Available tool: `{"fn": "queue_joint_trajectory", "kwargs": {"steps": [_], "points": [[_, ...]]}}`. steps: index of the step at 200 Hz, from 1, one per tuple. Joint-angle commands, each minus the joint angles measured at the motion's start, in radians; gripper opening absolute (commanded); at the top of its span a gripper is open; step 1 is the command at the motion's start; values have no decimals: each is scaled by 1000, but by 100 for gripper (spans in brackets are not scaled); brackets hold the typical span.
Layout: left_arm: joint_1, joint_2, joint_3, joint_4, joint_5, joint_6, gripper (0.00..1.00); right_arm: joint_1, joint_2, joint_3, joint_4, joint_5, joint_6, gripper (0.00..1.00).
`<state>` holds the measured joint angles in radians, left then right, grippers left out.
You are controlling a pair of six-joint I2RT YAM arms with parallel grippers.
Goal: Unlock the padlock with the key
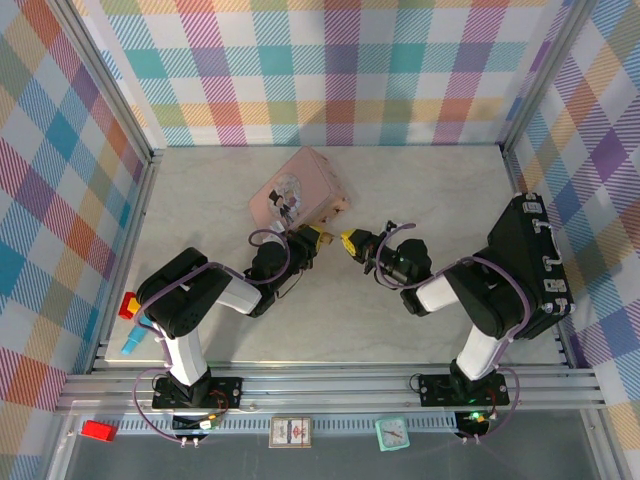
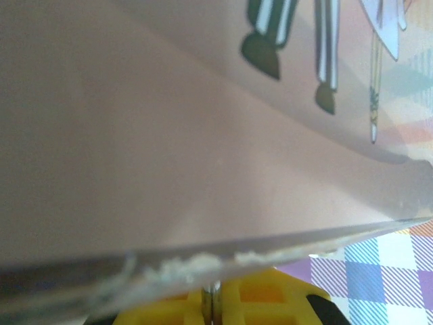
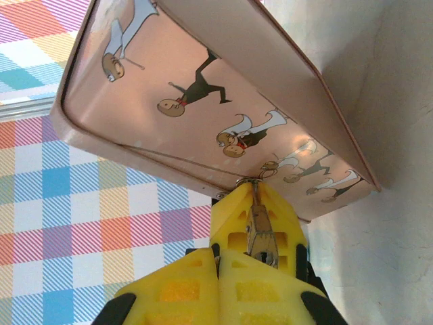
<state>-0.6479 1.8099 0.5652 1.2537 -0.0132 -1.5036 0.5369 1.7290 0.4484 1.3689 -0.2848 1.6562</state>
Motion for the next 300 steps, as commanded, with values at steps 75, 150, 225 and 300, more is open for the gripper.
{"fn": "queue_joint_trajectory", "kwargs": {"steps": [75, 150, 225, 300], "points": [[-7, -14, -4, 60, -74, -108, 0, 31, -18, -25, 39, 71, -28, 0], [-7, -11, -17, 67, -89, -109, 0, 29, -27, -33, 39, 82, -35, 0], [-10, -12, -11, 68, -85, -109, 0, 29, -9, -8, 39, 70, -21, 0], [-28, -16, -5, 70, -87, -143, 0, 31, 11, 10, 39, 67, -11, 0]]}}
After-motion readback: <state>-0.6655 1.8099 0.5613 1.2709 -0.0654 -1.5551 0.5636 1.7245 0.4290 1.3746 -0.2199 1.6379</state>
